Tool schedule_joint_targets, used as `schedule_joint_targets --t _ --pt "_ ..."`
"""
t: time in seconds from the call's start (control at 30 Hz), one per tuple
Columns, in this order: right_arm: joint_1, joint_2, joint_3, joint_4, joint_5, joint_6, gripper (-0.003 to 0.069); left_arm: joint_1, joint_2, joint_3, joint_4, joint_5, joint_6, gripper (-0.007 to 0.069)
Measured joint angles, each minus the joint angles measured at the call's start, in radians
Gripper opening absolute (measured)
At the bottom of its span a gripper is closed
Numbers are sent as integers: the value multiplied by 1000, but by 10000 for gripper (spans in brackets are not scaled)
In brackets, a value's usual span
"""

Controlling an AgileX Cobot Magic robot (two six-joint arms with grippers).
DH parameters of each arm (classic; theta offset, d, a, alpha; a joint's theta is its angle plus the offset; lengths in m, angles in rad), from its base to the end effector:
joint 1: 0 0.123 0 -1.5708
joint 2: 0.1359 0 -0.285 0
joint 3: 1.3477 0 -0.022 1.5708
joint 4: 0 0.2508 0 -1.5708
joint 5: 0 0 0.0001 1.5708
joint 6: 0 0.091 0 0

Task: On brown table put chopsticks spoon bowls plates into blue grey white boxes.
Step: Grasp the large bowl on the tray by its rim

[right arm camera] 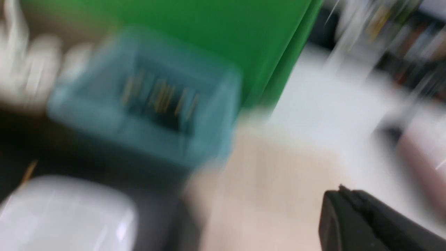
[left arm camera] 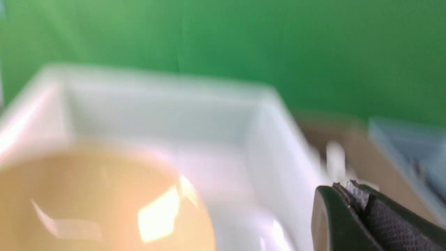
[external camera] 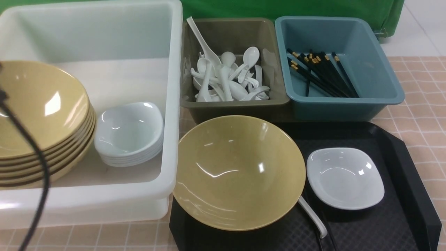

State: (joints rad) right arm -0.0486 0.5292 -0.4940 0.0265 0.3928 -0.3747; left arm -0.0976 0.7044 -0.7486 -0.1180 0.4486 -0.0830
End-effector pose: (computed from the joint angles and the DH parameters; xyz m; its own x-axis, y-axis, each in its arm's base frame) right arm 0.1107 -0.0045 0.3034 -0.3269 -0.3276 -0.8865 -0.0778 0.9441 -0.3202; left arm 0.1409 -0.0185 0.3617 -0.3298 -0.1567 -0.9310 0.0851 0.9772 -0.1946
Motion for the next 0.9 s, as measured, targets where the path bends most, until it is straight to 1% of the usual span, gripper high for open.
schedule_joint_targets --t 0.03,0.07,0.1,0.13,0.17,0.2,0.23,0.27,0.3,0.33,0.37,0.4,0.43,0.5,0.57,0.6,0.63,0.7,0.73,0.77,0.8,0.9 --pt "0 38 0 25 37 12 36 -18 42 -16 -26 57 29 1" --pt "5 103 0 82 98 25 36 -52 99 -39 -71 129 89 1" --pt "10 132 0 117 130 28 36 -66 131 -53 -95 166 115 1" --pt "10 132 0 117 130 30 36 -76 140 -56 -113 175 132 1" --pt "22 178 1 186 181 23 36 -110 199 -83 -176 227 188 1" --pt "39 223 7 239 222 -12 36 -153 261 -113 -260 266 259 1" --pt "45 239 12 263 234 -29 36 -186 298 -134 -318 282 302 1" --pt "50 248 15 268 236 -42 36 -186 308 -139 -318 285 313 1" --pt "63 274 25 297 241 -71 36 -234 377 -181 -393 305 386 1" --pt "75 301 33 312 237 -88 38 -280 439 -223 -429 319 445 1" --pt "77 304 33 314 237 -88 38 -286 449 -231 -434 322 445 1" --pt "84 317 37 325 229 -96 38 -311 492 -263 -445 332 473 1" --pt "96 336 38 341 210 -102 38 -365 600 -359 -449 359 496 1" --pt "101 341 38 351 196 -102 38 -396 654 -414 -434 376 500 1" --pt "102 345 38 375 178 -103 38 -452 781 -547 -377 436 477 1" --pt "102 345 38 379 176 -103 38 -481 861 -630 -330 474 447 1" --pt "102 345 38 381 175 -103 38 -489 871 -640 -316 479 442 1" --pt "102 345 38 386 174 -103 38 -516 959 -717 -254 522 385 1" --pt "102 345 38 397 175 -103 38 -540 1023 -767 -191 547 332 4" --pt "102 345 38 409 177 -103 38 -554 1073 -788 -154 556 303 4" --pt "102 345 38 409 177 -103 38 -556 1073 -788 -147 556 298 4" --pt "102 345 38 426 177 -104 38 -599 1188 -810 -72 557 237 4"
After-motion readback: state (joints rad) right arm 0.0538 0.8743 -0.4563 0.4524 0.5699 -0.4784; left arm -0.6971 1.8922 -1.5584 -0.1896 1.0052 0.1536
